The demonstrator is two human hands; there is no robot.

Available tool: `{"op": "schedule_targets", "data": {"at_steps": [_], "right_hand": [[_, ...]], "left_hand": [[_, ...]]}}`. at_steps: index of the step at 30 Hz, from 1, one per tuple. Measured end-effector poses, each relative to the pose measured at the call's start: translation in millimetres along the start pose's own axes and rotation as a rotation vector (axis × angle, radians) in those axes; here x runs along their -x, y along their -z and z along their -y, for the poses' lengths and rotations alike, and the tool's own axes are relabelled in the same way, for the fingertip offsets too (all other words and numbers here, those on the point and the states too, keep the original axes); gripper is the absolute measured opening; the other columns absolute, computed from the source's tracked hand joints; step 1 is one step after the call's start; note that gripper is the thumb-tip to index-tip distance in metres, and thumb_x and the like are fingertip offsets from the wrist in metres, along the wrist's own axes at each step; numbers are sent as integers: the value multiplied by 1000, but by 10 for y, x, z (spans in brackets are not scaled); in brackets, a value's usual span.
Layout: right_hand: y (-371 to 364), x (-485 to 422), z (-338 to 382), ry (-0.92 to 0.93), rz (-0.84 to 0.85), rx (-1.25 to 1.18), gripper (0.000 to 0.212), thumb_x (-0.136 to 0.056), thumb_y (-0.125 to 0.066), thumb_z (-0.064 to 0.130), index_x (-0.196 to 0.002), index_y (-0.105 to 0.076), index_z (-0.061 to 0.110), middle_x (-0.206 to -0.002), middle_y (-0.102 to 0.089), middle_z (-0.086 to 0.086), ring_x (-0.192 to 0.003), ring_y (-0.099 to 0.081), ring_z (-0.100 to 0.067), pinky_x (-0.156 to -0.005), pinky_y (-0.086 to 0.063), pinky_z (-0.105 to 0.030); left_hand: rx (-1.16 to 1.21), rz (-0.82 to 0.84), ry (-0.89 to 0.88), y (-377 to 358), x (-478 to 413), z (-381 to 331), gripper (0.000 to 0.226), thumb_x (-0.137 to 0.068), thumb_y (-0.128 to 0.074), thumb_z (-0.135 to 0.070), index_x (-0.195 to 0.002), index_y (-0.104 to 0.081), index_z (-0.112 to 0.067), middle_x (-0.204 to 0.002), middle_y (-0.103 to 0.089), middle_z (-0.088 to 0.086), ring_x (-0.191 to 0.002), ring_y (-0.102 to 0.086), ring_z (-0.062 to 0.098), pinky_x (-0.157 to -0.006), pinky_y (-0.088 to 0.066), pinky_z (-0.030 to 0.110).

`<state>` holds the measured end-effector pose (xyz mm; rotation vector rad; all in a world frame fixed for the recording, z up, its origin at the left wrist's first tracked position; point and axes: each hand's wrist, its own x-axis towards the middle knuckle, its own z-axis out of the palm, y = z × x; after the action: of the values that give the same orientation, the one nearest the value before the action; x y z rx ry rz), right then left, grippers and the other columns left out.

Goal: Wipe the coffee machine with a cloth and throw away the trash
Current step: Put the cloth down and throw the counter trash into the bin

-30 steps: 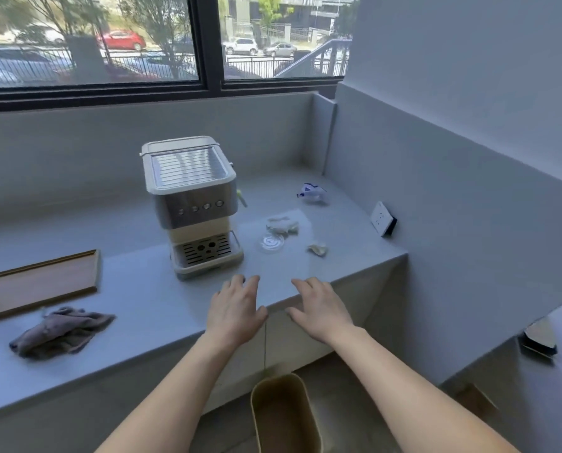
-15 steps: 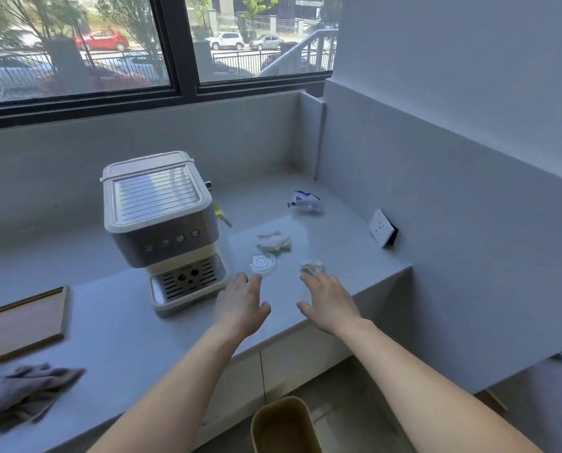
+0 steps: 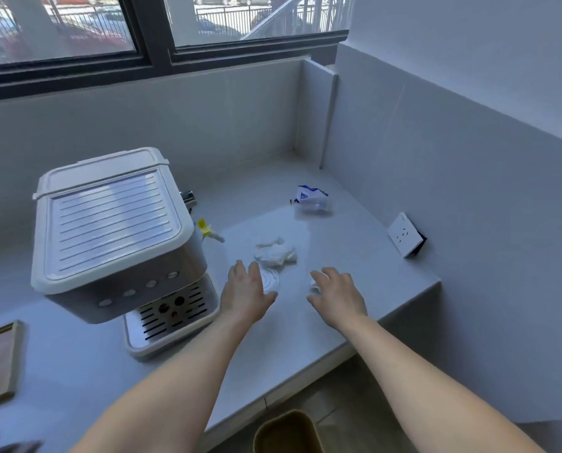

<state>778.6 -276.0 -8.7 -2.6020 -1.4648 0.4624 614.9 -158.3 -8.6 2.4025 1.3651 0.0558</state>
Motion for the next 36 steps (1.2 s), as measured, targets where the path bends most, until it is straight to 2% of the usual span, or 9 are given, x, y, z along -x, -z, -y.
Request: {"op": "schedule_targets", "data": {"at_steps": [3, 6, 9, 12, 15, 17, 24, 28, 36], "right_hand": [[-88, -158, -16, 20, 35, 66, 46, -99, -47, 36, -144, -38, 29, -152, -34, -1, -130, -34, -31, -90, -48, -39], [-166, -218, -51, 50, 42, 98, 36, -101, -43, 21, -137, -47, 23, -145, -41, -5, -124, -37, -31, -83, -48, -38], [-203, -215, -87, 87, 26, 104, 34, -95, -44, 3, -124, -55, 16, -130, -47, -7, -115, -39, -29, -75, -47, -35], [-210, -194, -124, 100, 6, 85, 33, -91, -46, -4, -116, -59, 11, -121, -48, -8, -109, -41, -28, -77, -51, -38], [-226, -155, -169, 117, -10, 61, 29, -93, -48, -1, -115, -61, 12, -112, -49, -6, -103, -44, -25, -77, -52, -38], [-217, -131, -184, 136, -27, 30, 30, -94, -49, 0, -116, -62, 14, -109, -51, -4, -101, -46, -24, -75, -51, -36], [-122, 33, -176, 183, -69, -76, 33, -93, -49, 0, -116, -64, 19, -108, -55, -2, -101, -48, -23, -74, -49, -34], [-74, 210, -261, 225, -71, -107, 29, -95, -50, 8, -117, -64, 20, -109, -55, -3, -101, -50, -24, -76, -47, -33], [-100, 691, -502, 348, -54, -184, 29, -94, -51, 10, -118, -66, 19, -105, -59, -5, -100, -54, -26, -79, -49, -34]], "left_hand": [[33, 42, 74, -60, -165, -19, 88, -76, -70, -62, -139, -34, -11, -133, -41, 14, -126, -39, 31, -96, -43, 41], [17, 65, 113, -84, -280, -78, 94, -71, -71, -67, -138, -36, -13, -129, -46, 9, -123, -43, 29, -96, -43, 40], [-74, 52, 106, -125, -323, -119, 84, -73, -70, -62, -134, -39, -13, -128, -52, 7, -119, -49, 29, -93, -43, 39], [-131, 20, 84, -181, -290, -114, 67, -77, -66, -51, -129, -42, -14, -123, -54, 7, -113, -50, 29, -89, -41, 38], [-130, 10, 71, -208, -203, -74, 56, -78, -64, -46, -120, -45, -13, -118, -54, 8, -108, -49, 30, -84, -41, 38], [-106, 6, 70, -216, -115, -30, 56, -77, -65, -46, -117, -46, -13, -116, -54, 8, -106, -49, 30, -84, -41, 37], [-64, -53, 61, -172, 230, -7, 80, -77, -63, -49, -141, -35, -11, -127, -52, 8, -114, -47, 30, -92, -44, 38], [-32, -124, 63, -158, 510, -148, 85, -76, -64, -50, -145, -33, -11, -130, -52, 9, -114, -49, 32, -91, -45, 40], [19, -216, 107, -306, 1291, -356, 88, -76, -67, -49, -147, -32, -9, -135, -52, 12, -122, -47, 30, -101, -41, 39]]}}
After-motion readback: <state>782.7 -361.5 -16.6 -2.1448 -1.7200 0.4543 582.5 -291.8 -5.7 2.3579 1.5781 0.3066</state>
